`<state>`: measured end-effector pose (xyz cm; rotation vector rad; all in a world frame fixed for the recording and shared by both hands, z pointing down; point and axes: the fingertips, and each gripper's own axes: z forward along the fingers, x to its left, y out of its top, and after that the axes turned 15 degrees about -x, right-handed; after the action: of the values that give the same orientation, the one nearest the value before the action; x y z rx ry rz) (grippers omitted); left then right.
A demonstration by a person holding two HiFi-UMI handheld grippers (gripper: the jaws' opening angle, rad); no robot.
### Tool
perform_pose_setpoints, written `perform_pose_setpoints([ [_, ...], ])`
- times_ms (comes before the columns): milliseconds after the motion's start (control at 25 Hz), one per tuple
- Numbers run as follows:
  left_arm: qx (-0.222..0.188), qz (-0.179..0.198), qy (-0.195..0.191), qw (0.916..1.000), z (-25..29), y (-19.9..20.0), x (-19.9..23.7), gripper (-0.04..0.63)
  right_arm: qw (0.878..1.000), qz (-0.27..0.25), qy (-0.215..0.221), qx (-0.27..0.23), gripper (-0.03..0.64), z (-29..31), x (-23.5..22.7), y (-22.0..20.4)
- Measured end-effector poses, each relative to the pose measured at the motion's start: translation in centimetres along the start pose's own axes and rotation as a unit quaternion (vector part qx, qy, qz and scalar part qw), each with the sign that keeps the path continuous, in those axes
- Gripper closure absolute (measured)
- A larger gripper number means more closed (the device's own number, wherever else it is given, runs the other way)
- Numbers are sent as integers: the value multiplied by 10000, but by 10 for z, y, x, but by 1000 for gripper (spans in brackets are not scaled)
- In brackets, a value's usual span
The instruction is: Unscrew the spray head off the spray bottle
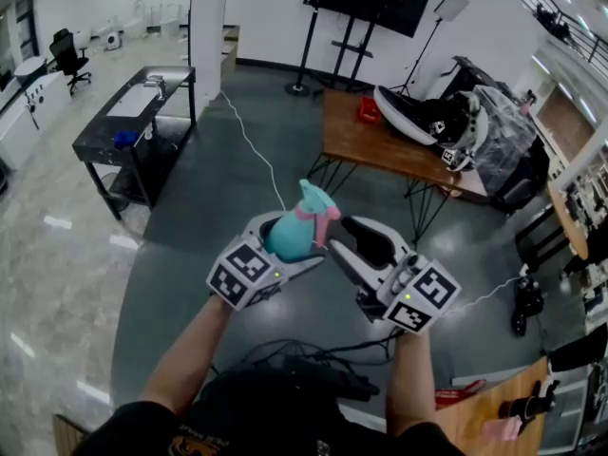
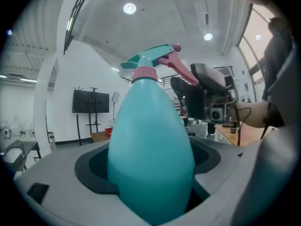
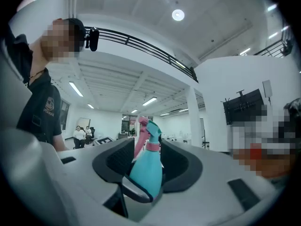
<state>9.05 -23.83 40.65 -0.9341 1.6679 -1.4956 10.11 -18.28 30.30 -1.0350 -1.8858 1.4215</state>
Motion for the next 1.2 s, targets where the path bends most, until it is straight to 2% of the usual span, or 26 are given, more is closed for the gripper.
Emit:
perform_pose_setpoints([
  [80, 121, 91, 222, 9996, 2, -7, 7, 163, 10000, -17, 49, 31, 432, 4, 10, 1],
  [160, 236, 130, 372, 9989, 3, -12, 10, 163, 9999, 6, 157, 72, 484, 8, 21, 2],
  [320, 272, 117, 495, 9983, 4, -16, 11, 163, 9987, -43, 298, 408, 486, 19, 36, -9],
  [520, 142, 103, 470, 9987, 2, -11, 10, 163, 9982, -87, -44, 588, 495, 21, 25, -15],
  [840, -117, 195, 392, 9990, 4, -1, -1, 163, 9970, -109, -586, 499, 495, 27, 11, -15],
  [880, -140, 200, 382, 9990, 5, 0, -3, 163, 9967, -95, -618, 510, 490, 28, 10, -16],
  [960, -171, 210, 373, 9989, 6, 1, -5, 163, 9966, -46, -646, 503, 422, 29, 9, -18],
  [1200, -151, 228, 290, 9992, 8, 2, -12, 163, 9959, 43, -841, 333, 419, 36, 3, -17],
])
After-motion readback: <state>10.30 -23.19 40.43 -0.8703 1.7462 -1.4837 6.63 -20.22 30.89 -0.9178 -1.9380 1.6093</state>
